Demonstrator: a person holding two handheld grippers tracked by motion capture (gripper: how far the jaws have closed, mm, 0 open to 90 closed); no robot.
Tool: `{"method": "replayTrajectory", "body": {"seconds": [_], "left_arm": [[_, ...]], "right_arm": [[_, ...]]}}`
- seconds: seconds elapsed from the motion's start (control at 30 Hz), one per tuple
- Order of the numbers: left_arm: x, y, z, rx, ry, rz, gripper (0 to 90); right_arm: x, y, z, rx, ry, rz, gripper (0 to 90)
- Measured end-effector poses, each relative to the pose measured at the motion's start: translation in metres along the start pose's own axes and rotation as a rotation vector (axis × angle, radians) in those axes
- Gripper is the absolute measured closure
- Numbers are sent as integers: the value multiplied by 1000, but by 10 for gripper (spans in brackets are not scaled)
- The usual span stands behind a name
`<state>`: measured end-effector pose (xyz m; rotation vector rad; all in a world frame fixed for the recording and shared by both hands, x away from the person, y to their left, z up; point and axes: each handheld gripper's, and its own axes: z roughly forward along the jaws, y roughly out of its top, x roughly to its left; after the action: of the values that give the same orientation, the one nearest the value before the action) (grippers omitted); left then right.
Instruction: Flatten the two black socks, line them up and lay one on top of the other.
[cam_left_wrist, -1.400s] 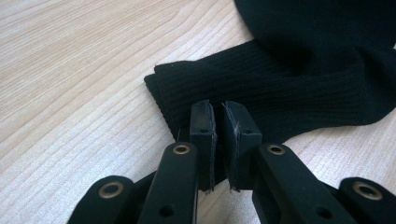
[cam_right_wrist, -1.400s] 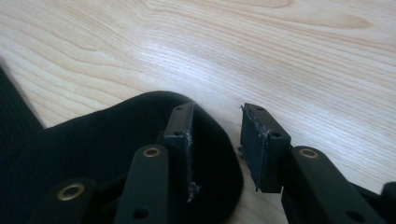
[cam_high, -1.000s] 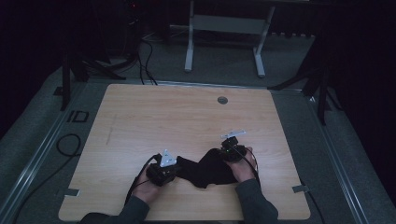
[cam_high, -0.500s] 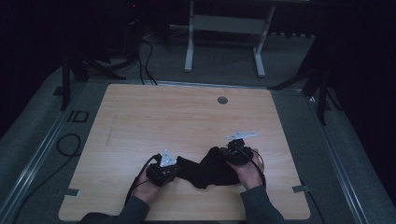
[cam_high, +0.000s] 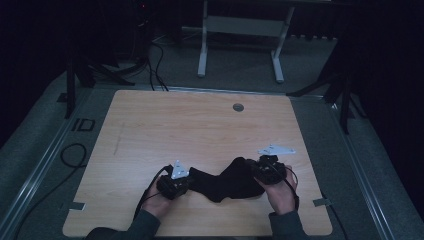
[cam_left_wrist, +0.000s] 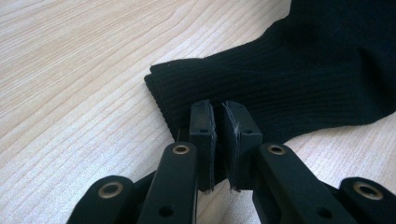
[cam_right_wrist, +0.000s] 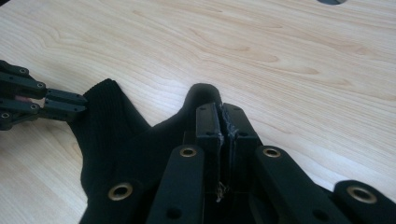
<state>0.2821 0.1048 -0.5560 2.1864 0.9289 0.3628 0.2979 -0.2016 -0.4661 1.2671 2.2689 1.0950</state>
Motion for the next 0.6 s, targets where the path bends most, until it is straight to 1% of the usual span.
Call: {"method": "replayTrajectory", "body": {"seconds": [0.1, 0.17, 0.23, 0.33, 0.4, 0.47, 0.6], "left_arm": [[0, 0, 0, -1, 1, 0, 830], [0, 0, 0, 1, 2, 2, 830], [0, 0, 0, 1, 2, 3, 830], [-1, 0, 0, 1, 3, 6, 830], [-1, 0, 0, -1, 6, 5, 829], [-1, 0, 0, 1, 6, 7, 829], [-2, 0, -1, 9, 3, 18, 828]], "right_arm": [[-2, -1, -5, -2, -2, 4, 858], [-3, -3, -12, -13, 4, 11, 858], [-3, -5, -18, -15, -7, 9, 858], [-7, -9, -22, -13, -22, 21, 857], [-9, -11, -22, -7, -27, 26, 857], [-16, -16, -19, 8, -47, 44, 856], [-22, -26, -9, 54, -59, 61, 854]]}}
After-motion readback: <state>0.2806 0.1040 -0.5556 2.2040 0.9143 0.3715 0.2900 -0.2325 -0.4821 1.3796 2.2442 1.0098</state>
